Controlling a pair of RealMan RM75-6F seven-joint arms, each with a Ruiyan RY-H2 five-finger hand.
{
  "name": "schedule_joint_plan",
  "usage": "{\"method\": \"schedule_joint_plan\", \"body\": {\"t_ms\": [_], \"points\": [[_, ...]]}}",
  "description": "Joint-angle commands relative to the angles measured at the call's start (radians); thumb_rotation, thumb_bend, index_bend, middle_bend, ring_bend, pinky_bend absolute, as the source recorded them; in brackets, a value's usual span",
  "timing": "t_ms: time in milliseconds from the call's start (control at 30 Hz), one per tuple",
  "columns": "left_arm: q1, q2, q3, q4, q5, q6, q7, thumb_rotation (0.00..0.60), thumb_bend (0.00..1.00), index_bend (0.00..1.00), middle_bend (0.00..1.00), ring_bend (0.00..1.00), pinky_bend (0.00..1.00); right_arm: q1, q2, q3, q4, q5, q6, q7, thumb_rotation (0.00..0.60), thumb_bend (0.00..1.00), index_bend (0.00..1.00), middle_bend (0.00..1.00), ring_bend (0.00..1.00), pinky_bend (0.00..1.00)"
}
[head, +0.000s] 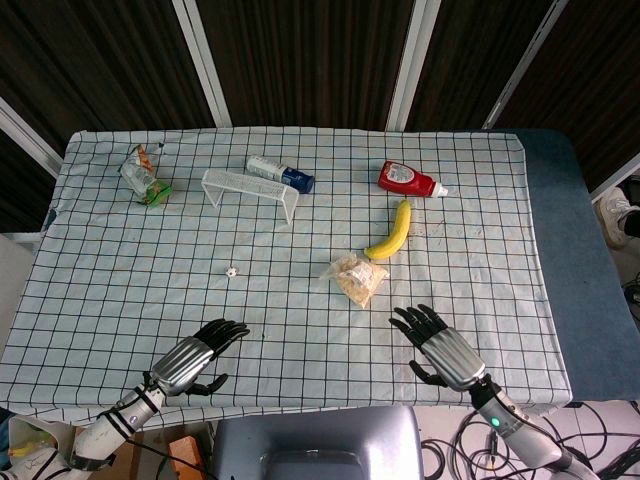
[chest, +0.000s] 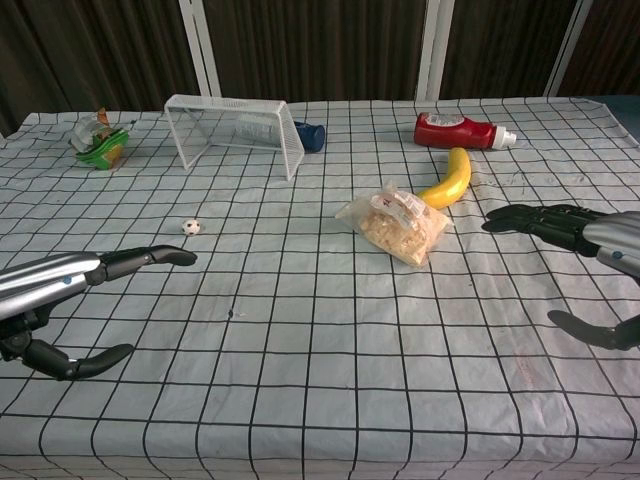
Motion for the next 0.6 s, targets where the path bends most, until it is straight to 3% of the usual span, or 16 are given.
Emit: {"method": "schedule_joint_plan", "body": {"t_ms": [33, 300, 433, 600], "points": [[-0.002, 0.002, 0.005, -0.005, -0.008, 0.003, 0.005, 0.6, 0.46, 0.0, 0.05, 0.0, 0.05, 0.002, 0.001, -0.006, -0.004, 0.0, 0.001, -0.003, 0.6, 0.39, 0.0, 0.0, 0.0, 0.0], [0.012, -0.028, -0.001, 0.01, -0.049, 0.025, 0.053, 0.6, 0.47, 0.02, 0.06, 0.0, 0.05, -0.028, 0.035, -0.016, -0.008, 0.002, 0.063, -0.045, 0.6, 0.39, 0.0, 0.0, 0.0, 0.0], [0.035, -0.128, -0.041, 0.098, -0.089, 0.073, 0.106, 0.6, 0.49, 0.2, 0.07, 0.0, 0.05, -0.087, 0.095, -0.023, 0.007, 0.02, 0.157, -0.042, 0.6, 0.39, 0.0, 0.0, 0.0, 0.0], [0.041, -0.263, -0.111, 0.235, -0.141, 0.116, 0.29, 0.6, 0.53, 0.39, 0.08, 0.0, 0.05, -0.139, 0.159, -0.021, -0.003, 0.051, 0.23, -0.008, 0.6, 0.39, 0.0, 0.0, 0.0, 0.0]]}}
